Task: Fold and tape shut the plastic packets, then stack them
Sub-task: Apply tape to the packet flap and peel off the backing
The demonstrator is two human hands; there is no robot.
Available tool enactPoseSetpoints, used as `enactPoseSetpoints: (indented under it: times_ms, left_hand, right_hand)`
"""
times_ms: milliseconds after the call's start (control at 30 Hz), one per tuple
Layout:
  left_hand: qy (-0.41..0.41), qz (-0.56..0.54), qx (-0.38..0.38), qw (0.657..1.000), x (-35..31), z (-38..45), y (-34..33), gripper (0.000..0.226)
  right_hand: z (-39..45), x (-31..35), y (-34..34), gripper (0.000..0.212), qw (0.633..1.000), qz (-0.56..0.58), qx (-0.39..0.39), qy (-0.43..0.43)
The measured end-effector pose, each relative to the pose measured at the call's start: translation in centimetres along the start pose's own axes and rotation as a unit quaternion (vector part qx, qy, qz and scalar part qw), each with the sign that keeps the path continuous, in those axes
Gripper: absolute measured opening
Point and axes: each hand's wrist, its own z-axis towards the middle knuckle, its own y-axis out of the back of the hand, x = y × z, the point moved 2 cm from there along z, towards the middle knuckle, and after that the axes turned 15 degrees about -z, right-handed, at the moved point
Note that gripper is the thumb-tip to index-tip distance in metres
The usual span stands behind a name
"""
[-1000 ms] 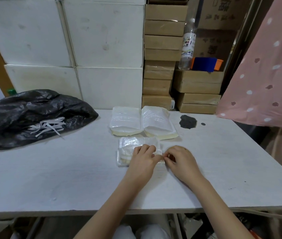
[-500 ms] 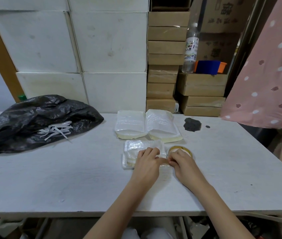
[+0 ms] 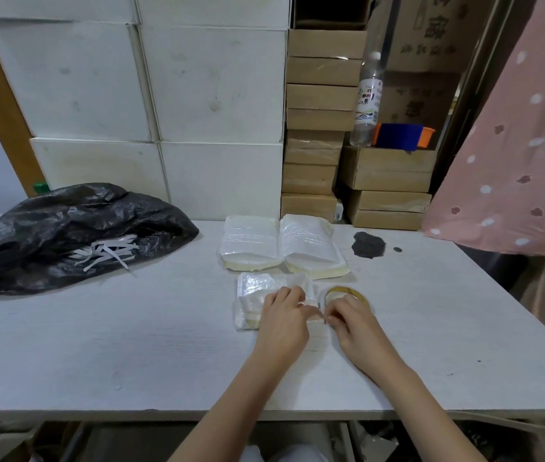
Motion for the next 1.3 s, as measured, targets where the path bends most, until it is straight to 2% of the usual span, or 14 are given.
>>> enactPoseSetpoints:
  times_ms: [133,267,433,533,600,667,800,967,1000,1033,1067,1167,1200,1300]
  left_hand:
    - [-0.002,-0.044,-0.009,0.999,-0.1,-0.5,0.3,0.046]
    - [-0.001,-0.073,-0.014,0.997,-0.1,-0.8,0.4,0.030]
    - [0.003,-0.154,0.014,0.988,-0.4,-1.1,1.4,0.031]
    - [0.066,-0.212,0.026,0.975,-0.2,-1.2,1.8,0.040]
    - [0.105,-0.245,0.025,0.963,0.0,-1.2,1.9,0.044]
    - [0.144,-0.289,0.032,0.946,0.2,-0.9,1.8,0.044]
    - [0.234,-0.484,-0.012,0.843,0.1,-0.3,2.9,0.043]
    - [0.316,-0.743,-0.153,0.570,1.3,0.1,7.2,0.026]
    - [0.297,-0.765,-0.175,0.543,1.7,-0.1,8.2,0.025]
    - [0.275,-0.770,-0.199,0.540,2.3,-0.5,9.2,0.024]
    - [0.263,-0.747,-0.212,0.572,2.6,-1.0,10.2,0.022]
    - [0.301,-0.448,-0.185,0.821,3.8,-2.9,11.7,0.005]
    - [0.318,-0.367,-0.148,0.862,4.2,-3.6,11.3,0.008]
    - [0.369,-0.368,-0.065,0.851,4.5,-5.0,9.4,0.020]
  right_hand:
    - [0.4,0.7,-0.3,0.024,0.999,-0.004,-0.009,-0.043]
    - [0.5,0.1,0.0,0.018,0.986,-0.122,-0.024,-0.110]
    - [0.8,-0.3,0.5,0.045,0.969,-0.220,-0.023,-0.113]
    - [1.1,0.3,1.5,0.030,0.952,-0.280,-0.047,-0.110]
    - [1.3,1.4,2.2,0.010,0.964,-0.235,-0.097,-0.081]
    - [1.8,3.5,2.7,0.016,0.989,-0.122,-0.078,-0.009]
    - [2.4,5.6,1.6,0.020,0.997,-0.036,0.045,0.049]
    - [2.7,5.4,-0.1,0.026,0.994,-0.088,0.032,0.061]
    - [2.8,5.5,-0.3,0.023,0.992,-0.102,0.028,0.066]
    - [2.9,5.5,-0.4,0.020,0.990,-0.118,0.029,0.066]
    - [3.1,5.6,-0.3,0.017,0.990,-0.125,0.026,0.063]
    - [3.4,5.8,-0.5,0.006,0.989,-0.138,0.006,0.054]
    - [3.5,5.8,-0.6,0.008,0.989,-0.137,-0.009,0.056]
    - [3.6,6.6,-0.8,0.012,0.995,-0.093,-0.013,0.038]
